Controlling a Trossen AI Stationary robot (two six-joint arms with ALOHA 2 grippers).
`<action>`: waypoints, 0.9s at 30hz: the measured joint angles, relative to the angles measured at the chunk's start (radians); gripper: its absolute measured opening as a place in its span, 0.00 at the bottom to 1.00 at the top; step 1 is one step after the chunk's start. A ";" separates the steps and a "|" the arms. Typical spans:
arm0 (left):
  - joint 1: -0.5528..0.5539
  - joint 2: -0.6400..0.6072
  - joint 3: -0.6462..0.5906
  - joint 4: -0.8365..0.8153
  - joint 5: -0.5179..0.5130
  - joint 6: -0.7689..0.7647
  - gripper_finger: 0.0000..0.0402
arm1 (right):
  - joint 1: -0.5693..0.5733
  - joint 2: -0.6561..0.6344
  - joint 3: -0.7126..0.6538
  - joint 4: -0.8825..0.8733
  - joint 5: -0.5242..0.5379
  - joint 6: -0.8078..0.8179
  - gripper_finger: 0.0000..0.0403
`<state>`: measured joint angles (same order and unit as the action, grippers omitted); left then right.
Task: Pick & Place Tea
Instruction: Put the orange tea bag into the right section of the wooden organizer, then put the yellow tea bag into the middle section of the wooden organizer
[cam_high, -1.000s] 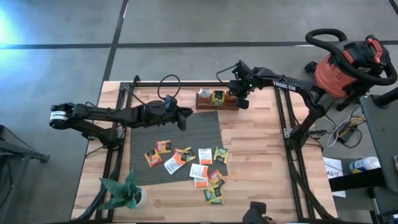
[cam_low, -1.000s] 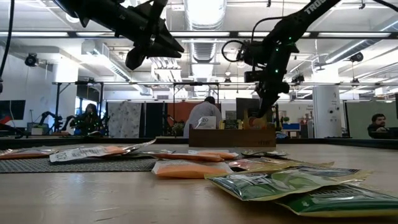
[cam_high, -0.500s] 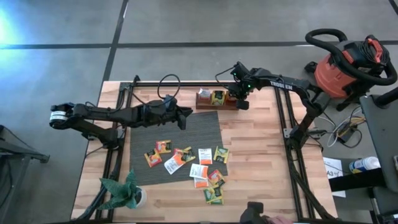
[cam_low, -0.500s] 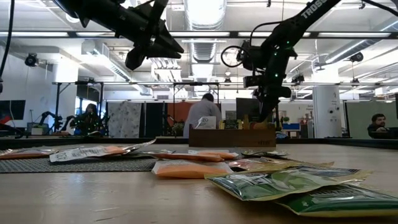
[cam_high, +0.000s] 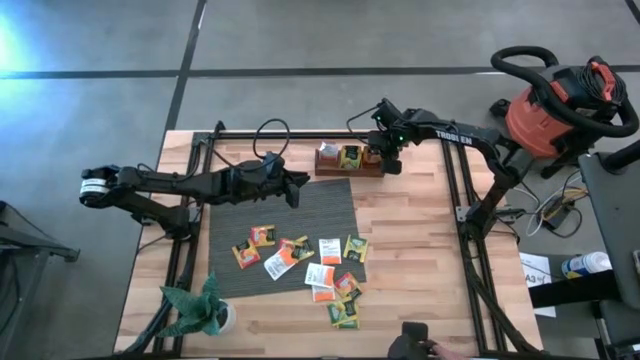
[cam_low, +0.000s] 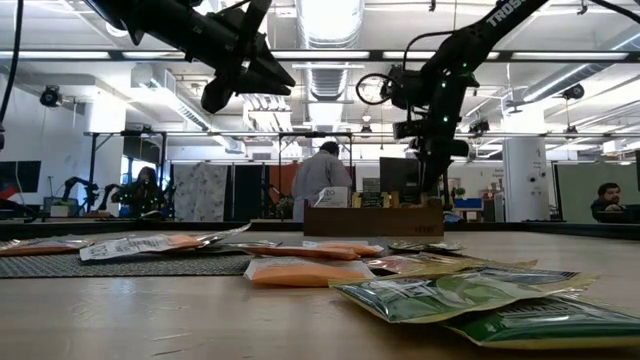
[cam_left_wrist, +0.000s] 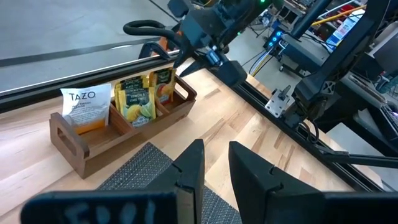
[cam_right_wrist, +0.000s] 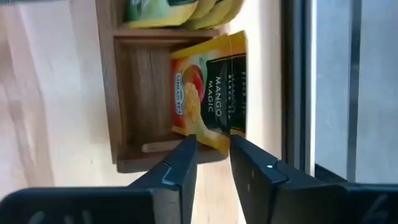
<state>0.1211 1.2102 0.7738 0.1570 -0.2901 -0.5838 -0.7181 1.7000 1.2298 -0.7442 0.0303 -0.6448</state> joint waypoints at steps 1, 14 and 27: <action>0.000 0.000 0.000 0.000 0.000 0.000 0.17 | 0.000 -0.007 0.004 0.001 0.000 0.014 0.25; 0.000 0.000 0.000 0.000 0.002 -0.004 0.17 | 0.001 -0.168 0.059 0.023 0.151 0.229 0.17; -0.001 0.000 -0.011 -0.002 0.183 0.000 0.17 | 0.205 -0.189 -0.056 -0.092 -0.268 0.775 0.15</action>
<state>0.1198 1.2102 0.7632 0.1550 -0.1071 -0.5838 -0.5134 1.5110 1.1742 -0.8367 -0.2375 0.1306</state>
